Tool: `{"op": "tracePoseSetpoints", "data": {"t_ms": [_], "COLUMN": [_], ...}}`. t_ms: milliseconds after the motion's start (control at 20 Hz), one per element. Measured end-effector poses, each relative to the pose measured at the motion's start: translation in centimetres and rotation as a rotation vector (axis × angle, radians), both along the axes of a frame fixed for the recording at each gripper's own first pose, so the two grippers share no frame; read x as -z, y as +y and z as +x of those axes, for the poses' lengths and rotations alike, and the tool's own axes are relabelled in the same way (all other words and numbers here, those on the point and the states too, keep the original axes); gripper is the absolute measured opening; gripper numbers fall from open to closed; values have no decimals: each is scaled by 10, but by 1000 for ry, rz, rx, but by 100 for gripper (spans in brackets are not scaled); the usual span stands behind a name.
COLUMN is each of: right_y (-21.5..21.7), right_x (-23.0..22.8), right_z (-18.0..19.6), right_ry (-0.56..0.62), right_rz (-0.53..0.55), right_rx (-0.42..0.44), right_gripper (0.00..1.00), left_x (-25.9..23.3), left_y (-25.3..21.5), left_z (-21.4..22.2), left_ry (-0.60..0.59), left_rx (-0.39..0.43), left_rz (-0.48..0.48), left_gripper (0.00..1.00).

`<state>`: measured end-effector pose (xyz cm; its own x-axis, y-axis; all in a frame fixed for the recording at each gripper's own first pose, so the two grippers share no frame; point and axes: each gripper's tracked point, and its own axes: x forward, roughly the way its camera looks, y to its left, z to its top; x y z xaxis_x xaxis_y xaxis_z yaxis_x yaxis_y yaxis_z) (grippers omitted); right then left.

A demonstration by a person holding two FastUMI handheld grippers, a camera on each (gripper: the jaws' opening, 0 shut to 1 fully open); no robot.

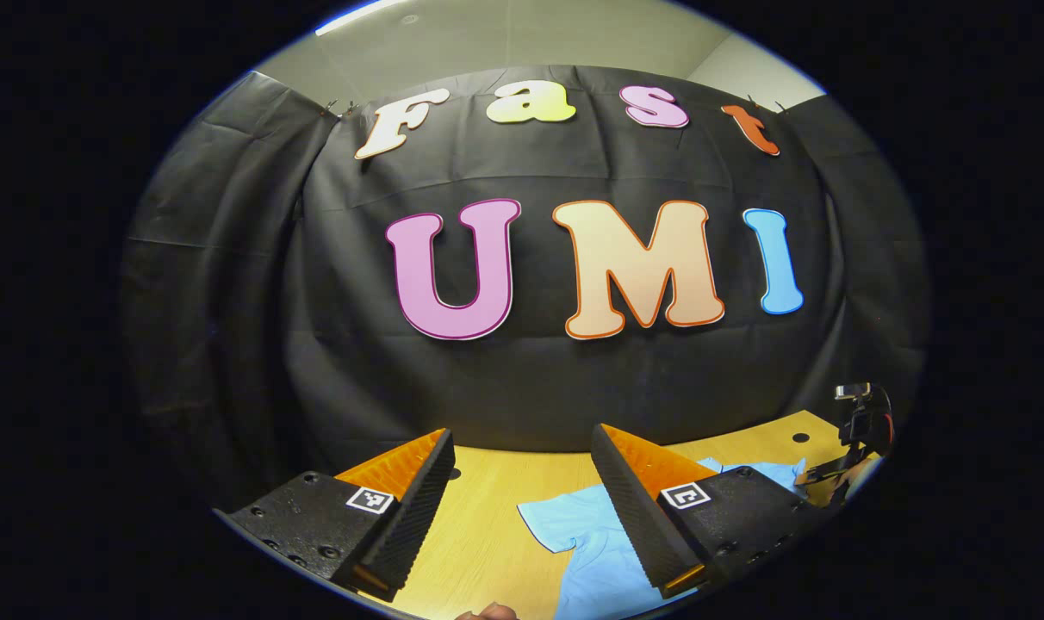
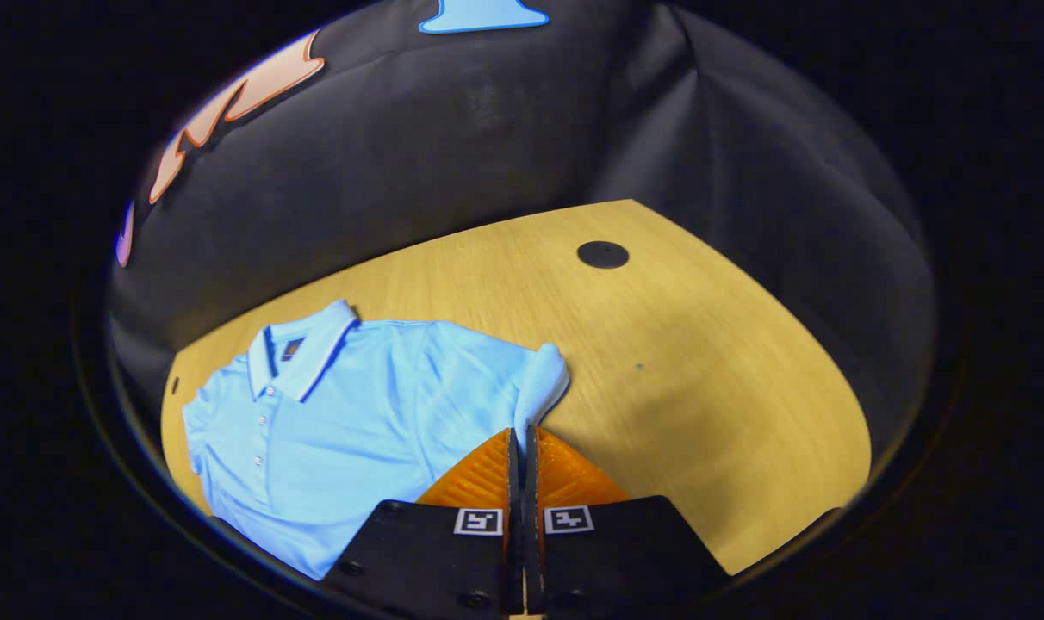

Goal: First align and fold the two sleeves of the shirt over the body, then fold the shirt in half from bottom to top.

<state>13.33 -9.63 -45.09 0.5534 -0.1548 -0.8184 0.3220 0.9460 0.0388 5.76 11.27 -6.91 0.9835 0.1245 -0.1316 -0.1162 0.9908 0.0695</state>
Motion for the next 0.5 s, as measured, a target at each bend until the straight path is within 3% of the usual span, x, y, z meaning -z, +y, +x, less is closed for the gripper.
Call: {"op": "tracePoseSetpoints", "data": {"t_ms": [50, 100, 500], "right_y": [8, 16, 98], "right_x": [-7, -17, -46], "right_z": [7, 14, 33], "right_ry": [-35, -69, -166], "right_rz": [19, 45, 280], "right_rx": [-3, -1, -40], "right_gripper": [4, 3, 3], "left_x": [1, 1, 9], "left_y": [1, 2, 7], "left_z": [0, 1, -2], "left_ry": [0, 0, 13], "left_rx": [-3, -7, -15], "left_rz": [0, 0, -21], "left_gripper": [92, 96, 96]}}
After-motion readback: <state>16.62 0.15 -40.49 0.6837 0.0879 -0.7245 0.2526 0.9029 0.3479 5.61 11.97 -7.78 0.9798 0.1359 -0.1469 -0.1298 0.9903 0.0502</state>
